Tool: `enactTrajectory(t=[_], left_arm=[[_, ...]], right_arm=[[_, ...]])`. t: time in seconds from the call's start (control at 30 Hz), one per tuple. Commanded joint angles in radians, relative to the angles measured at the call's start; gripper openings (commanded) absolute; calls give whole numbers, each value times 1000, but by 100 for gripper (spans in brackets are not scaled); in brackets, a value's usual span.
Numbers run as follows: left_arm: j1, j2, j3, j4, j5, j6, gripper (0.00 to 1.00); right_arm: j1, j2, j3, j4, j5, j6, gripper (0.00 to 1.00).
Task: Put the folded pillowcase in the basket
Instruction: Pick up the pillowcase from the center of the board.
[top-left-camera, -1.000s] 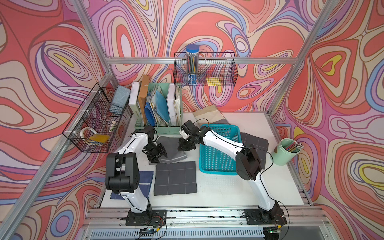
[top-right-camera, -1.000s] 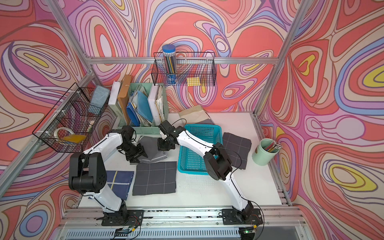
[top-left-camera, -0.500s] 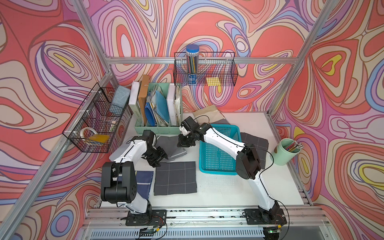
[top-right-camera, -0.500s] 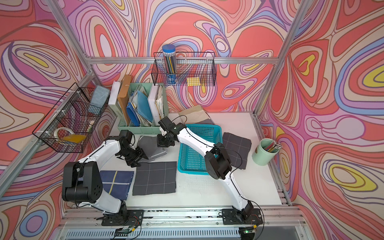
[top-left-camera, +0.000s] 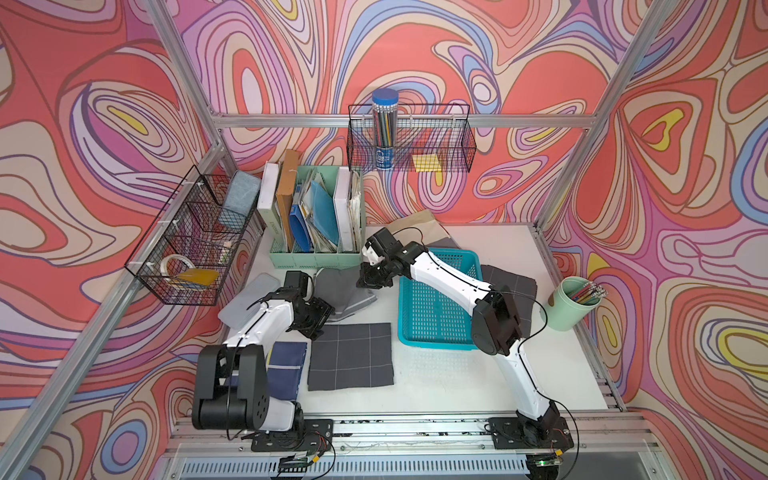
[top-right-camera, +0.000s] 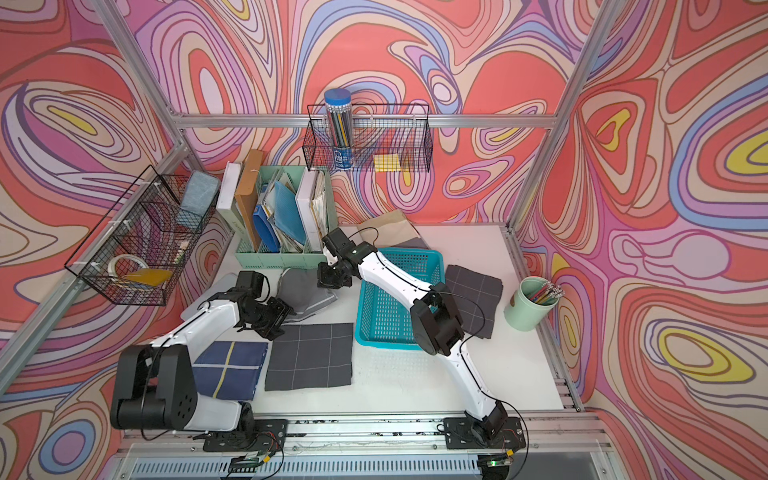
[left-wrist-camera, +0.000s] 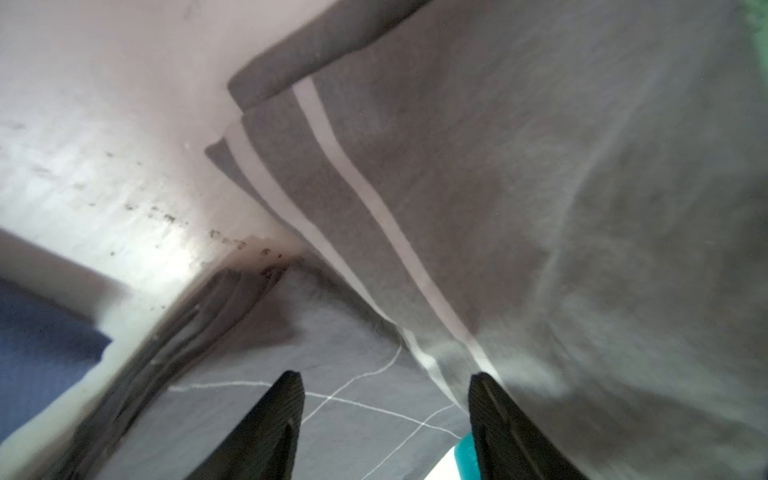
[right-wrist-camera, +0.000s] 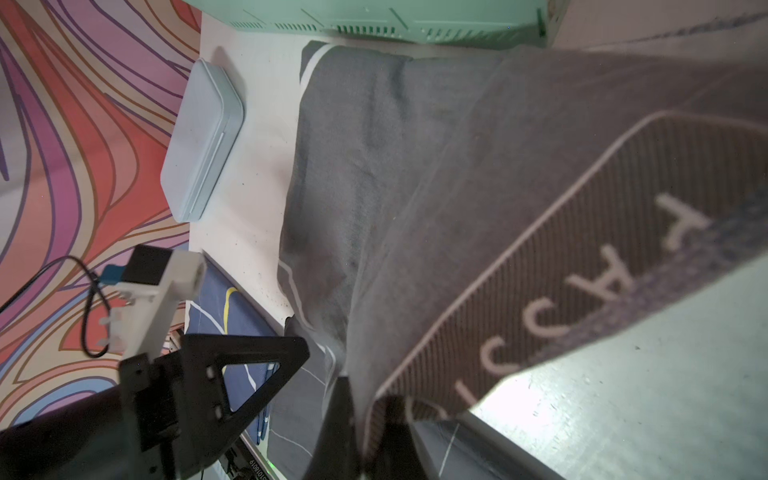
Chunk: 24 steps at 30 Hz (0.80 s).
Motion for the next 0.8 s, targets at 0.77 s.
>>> enactTrajectory(t=[0.77], left_arm=[[-228,-207,-277,444,-406,-564,93]], right_arm=[[4,-86,-133,257,-65,151,0]])
